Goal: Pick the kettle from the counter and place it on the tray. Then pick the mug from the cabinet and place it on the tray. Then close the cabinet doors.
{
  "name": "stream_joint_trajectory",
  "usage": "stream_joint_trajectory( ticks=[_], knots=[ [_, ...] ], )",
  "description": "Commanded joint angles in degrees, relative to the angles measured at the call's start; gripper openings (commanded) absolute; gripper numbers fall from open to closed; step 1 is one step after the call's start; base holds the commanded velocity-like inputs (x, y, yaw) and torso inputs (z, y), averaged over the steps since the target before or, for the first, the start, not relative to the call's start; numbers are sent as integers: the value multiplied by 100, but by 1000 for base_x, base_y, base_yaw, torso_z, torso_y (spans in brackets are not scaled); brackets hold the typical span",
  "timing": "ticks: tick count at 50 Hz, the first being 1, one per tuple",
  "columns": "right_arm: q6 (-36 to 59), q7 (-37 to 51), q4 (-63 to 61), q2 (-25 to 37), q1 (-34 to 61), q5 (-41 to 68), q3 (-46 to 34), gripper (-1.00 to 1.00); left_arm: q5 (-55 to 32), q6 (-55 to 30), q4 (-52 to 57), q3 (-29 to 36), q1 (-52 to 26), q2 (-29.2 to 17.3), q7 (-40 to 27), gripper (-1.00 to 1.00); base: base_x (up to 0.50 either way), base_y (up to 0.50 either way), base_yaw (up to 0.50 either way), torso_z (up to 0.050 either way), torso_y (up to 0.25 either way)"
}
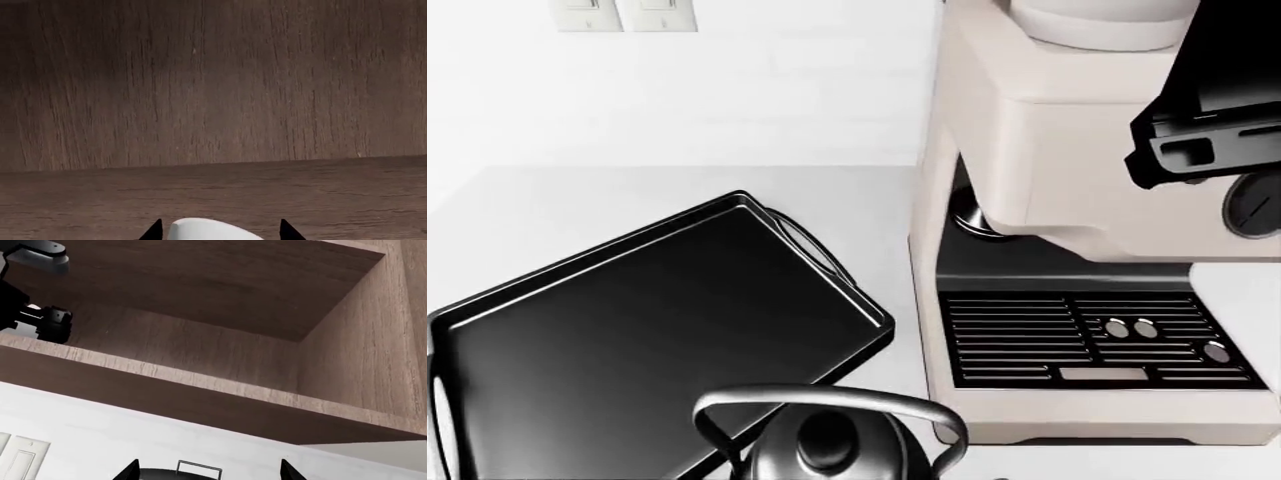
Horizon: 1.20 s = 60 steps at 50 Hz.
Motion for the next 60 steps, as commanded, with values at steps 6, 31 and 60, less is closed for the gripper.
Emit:
stream_joint_trajectory(
  ticks=[6, 31, 60],
  knots=[
    [-162, 97, -165, 58, -225, -51, -5, 100, 2090, -25, 1220, -1398, -5, -17, 240, -100, 0, 0, 0, 0, 0],
    [-618, 121, -219, 207, -194, -171, -485, 100, 1785, -1480, 3614, -1359, -5, 4, 940, -100, -428, 0, 0, 0, 0],
    [-4390, 721, -218, 1134, 4636, -2861, -9479, 100, -7249, -3052, 9608, -3022, 6459, -1640, -4487, -100, -1, 0, 0, 0, 0]
  ],
)
